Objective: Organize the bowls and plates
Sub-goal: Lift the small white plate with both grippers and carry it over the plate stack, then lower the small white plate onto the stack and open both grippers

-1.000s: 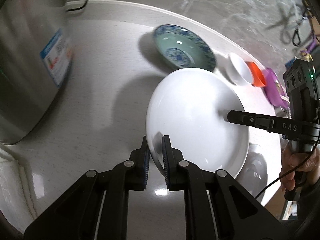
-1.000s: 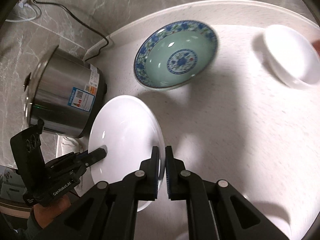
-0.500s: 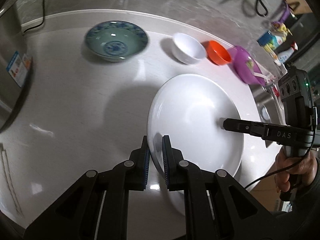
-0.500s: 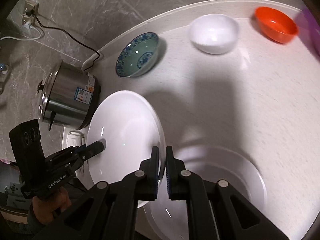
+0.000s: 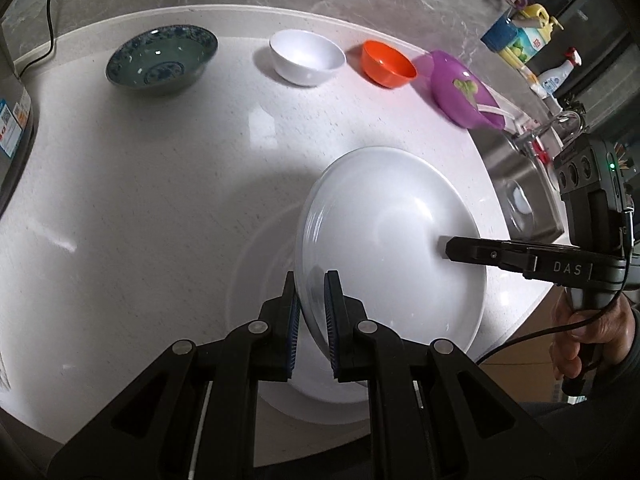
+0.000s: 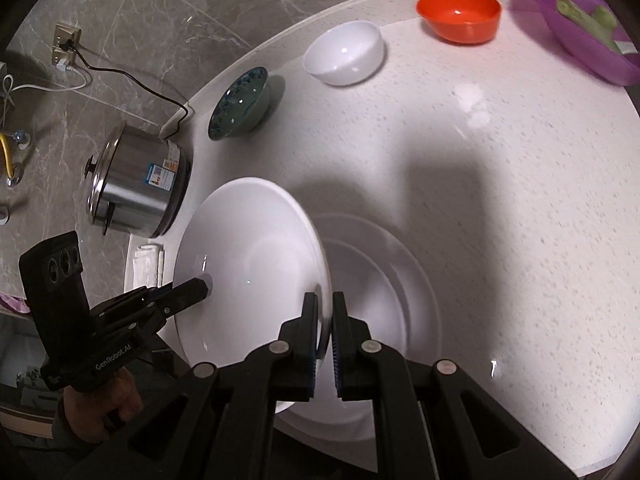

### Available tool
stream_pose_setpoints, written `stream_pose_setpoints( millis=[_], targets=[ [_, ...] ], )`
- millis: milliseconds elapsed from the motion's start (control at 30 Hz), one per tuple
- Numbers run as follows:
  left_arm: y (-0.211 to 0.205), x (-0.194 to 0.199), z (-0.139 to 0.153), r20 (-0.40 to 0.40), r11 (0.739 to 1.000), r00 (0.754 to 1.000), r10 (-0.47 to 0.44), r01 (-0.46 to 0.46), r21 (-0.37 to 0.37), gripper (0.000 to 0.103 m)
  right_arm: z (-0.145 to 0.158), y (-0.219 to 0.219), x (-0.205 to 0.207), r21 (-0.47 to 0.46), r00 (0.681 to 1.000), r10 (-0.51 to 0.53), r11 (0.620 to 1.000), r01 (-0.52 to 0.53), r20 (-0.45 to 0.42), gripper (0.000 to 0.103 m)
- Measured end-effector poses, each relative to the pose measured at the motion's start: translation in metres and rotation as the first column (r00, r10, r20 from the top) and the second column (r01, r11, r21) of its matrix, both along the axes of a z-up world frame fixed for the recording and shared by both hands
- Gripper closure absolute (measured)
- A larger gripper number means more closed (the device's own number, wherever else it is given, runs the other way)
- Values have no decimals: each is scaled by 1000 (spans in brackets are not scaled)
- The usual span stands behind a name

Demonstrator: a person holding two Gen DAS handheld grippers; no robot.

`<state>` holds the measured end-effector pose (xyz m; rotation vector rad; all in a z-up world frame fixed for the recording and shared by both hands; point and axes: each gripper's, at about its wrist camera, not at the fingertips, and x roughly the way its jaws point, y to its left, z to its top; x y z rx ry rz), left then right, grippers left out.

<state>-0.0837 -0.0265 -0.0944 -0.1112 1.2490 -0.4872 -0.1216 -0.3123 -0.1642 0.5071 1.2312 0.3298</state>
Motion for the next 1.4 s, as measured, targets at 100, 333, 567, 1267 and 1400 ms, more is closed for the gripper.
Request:
stream_pose_setpoints(
  millis=[100, 333, 567, 1267, 1400],
  targets=[
    [-2, -10, -4, -11, 1000, 1000, 3, -3, 2, 93, -6, -5, -8, 5, 1000, 8, 1000, -8, -13, 94],
    [-2, -25, -20, -30, 1000, 1000, 8, -7, 14, 93, -16, -3, -23, -9, 999, 31, 999, -31, -26, 94],
    [-2, -32, -50, -40, 998, 999, -7, 9, 66, 93, -33, 5, -29, -61, 998, 52, 997, -54, -37, 95],
    [-8, -19, -89, -45, 984, 998, -48, 55, 167, 89, -62, 25, -22, -209, 995, 99, 972, -104, -31, 93],
    [-4, -20, -81, -30, 990, 999, -25, 29, 139, 82, -61, 30, -20, -240, 993, 114, 963, -119, -31, 93]
  ],
)
